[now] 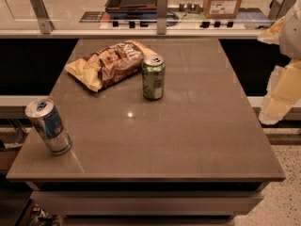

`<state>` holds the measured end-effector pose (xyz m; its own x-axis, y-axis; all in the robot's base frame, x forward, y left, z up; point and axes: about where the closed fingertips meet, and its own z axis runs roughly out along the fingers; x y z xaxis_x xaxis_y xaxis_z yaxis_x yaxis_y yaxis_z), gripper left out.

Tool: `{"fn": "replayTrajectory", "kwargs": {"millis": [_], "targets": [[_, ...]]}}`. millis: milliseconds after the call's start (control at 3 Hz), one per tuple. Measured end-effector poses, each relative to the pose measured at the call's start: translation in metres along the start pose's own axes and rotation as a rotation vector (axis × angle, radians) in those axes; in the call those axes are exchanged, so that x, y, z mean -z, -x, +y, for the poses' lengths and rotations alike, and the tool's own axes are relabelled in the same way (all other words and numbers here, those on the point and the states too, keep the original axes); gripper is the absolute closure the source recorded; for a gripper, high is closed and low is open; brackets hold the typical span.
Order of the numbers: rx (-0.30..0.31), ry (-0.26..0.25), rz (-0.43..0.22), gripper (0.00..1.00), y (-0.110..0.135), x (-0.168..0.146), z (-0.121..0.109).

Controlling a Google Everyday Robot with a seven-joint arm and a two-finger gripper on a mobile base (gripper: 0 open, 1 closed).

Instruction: Knock redbull can over

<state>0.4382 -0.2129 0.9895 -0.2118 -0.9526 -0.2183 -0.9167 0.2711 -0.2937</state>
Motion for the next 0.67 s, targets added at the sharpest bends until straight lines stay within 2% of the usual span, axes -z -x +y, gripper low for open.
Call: {"fn": "replayTrajectory", "kwargs": {"millis": [333, 667], "targets": [[0.008, -0.006, -0.013, 0.00, 0.005, 0.001, 0.001], [0.025, -0.006, -0.074, 0.00, 0.017, 0.001, 0.006]]}}
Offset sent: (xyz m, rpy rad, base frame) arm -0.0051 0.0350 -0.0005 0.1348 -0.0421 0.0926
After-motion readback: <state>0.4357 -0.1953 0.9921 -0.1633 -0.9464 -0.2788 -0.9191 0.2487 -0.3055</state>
